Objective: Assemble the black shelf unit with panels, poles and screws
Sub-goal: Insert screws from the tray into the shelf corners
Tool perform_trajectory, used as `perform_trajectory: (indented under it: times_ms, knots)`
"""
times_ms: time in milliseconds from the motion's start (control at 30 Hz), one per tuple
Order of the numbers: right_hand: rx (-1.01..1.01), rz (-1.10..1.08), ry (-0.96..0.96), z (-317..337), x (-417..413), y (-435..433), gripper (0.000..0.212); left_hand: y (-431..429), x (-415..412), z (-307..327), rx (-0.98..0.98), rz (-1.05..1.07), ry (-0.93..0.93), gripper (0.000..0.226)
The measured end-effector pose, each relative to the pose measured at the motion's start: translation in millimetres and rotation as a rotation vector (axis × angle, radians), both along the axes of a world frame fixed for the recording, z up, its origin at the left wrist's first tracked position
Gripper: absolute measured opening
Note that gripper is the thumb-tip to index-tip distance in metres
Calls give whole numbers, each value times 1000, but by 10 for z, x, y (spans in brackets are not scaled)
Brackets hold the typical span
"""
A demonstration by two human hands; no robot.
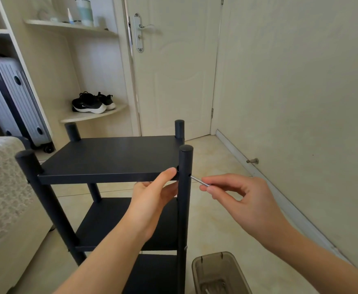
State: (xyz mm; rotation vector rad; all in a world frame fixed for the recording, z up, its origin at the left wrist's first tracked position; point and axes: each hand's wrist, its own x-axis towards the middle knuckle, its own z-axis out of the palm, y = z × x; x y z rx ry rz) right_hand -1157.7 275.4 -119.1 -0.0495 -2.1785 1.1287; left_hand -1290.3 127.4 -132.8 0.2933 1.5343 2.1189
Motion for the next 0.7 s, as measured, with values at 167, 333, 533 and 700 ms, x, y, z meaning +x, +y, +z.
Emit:
perform_trajectory:
  times_ms: [167, 333, 533, 700]
  knots:
    - [0, -10, -28, -15, -22, -4, 20, 2, -3, -15, -29, 6, -9, 84]
    - [-2, -12, -24, -13, -34, -17, 19, 3, 20, -12, -45, 24, 9, 72]
    - [-12, -7, -11, -8, -51, -11, 18, 6, 17, -4, -57, 61, 4, 69]
    - [5, -9, -22, -13, -85, -19, 22, 9, 26, -13, -73, 65, 15, 73]
